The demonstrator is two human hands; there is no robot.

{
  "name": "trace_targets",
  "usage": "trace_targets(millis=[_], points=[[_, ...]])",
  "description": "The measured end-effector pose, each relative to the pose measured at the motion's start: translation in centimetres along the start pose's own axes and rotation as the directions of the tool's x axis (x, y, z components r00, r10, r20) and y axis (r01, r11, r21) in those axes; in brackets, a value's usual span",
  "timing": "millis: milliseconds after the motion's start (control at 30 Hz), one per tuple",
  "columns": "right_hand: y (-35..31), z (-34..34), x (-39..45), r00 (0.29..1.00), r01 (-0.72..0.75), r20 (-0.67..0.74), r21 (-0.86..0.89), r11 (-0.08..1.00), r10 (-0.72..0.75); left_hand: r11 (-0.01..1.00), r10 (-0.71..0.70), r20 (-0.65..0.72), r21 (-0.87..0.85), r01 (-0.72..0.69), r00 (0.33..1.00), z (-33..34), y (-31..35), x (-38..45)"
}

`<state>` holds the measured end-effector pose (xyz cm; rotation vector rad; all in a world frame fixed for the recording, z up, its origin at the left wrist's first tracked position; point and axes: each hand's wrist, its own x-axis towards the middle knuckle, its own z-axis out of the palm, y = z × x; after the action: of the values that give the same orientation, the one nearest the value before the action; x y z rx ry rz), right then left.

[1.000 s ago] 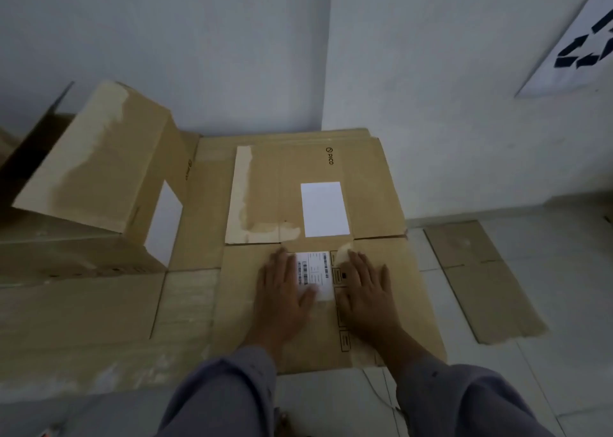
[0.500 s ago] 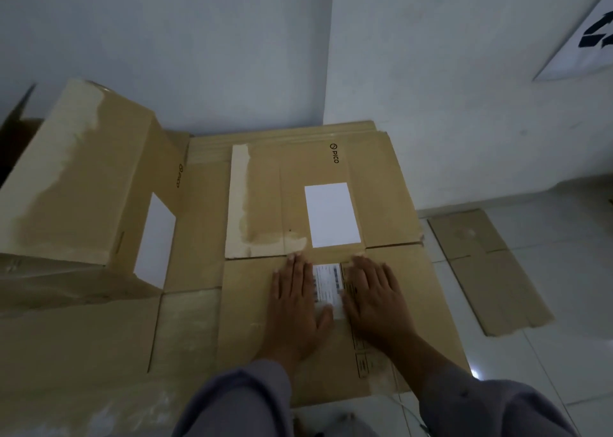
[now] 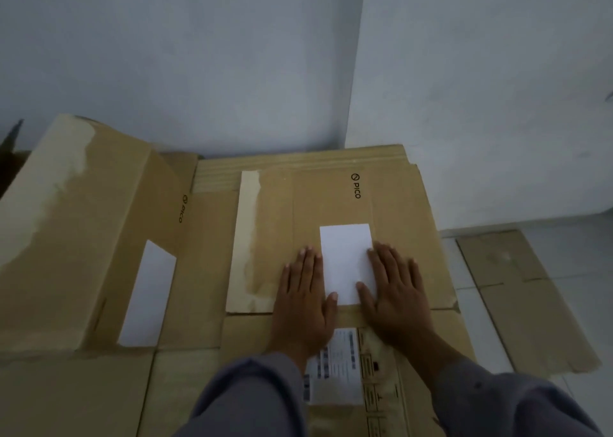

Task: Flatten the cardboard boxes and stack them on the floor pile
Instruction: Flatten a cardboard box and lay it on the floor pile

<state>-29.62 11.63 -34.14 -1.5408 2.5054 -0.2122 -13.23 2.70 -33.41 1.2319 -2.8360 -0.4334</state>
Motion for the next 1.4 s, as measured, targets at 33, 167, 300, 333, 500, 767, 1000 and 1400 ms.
trace_targets(millis=[33,167,300,333,500,767,1000,1400], points=[[0.2,-0.2,0.5,1.000,-0.001,-0.019,-0.010,1.000,0.000,1.000,-0.008,0.000,0.010,0.008,1.000,-0.1,-0.1,0.2],[1.2,-1.5,4.9,0.999,0.036,-0.031,-0.052,0.998,-0.038,0.998,0.006,0.010,0.061,-0.006,1.000,-1.6,-0.8,3.6],[2.2,-2.5,12.3,1.000,0.020,-0.008,-0.044,0.999,-0.021,0.992,-0.031,-0.033,0.121,0.034,0.999,-2.2,-2.2,11.0],[2.2,-2.6,14.0,1.000,0.012,0.003,-0.036,0.999,-0.012,0.991,-0.050,-0.046,0.119,0.055,0.998,-2.1,-2.4,12.6],[2.3,-1.8,17.5,0.997,-0.008,-0.078,-0.039,0.999,0.005,0.993,-0.088,-0.109,0.072,0.096,0.990,-0.7,-2.8,15.8],[2.6,-1.7,17.6,0.998,0.014,-0.060,-0.054,0.998,-0.017,0.994,-0.080,-0.105,0.061,0.087,0.991,-0.7,-3.1,15.8],[2.6,-2.8,16.0,0.995,-0.016,0.095,-0.072,0.997,0.023,0.989,-0.125,0.039,0.083,0.121,0.991,-1.5,-3.2,14.1],[4.1,-0.8,-4.1,0.992,-0.125,-0.012,-0.019,0.992,0.125,0.982,-0.175,-0.119,0.043,0.181,0.977,0.8,-4.6,-4.6]])
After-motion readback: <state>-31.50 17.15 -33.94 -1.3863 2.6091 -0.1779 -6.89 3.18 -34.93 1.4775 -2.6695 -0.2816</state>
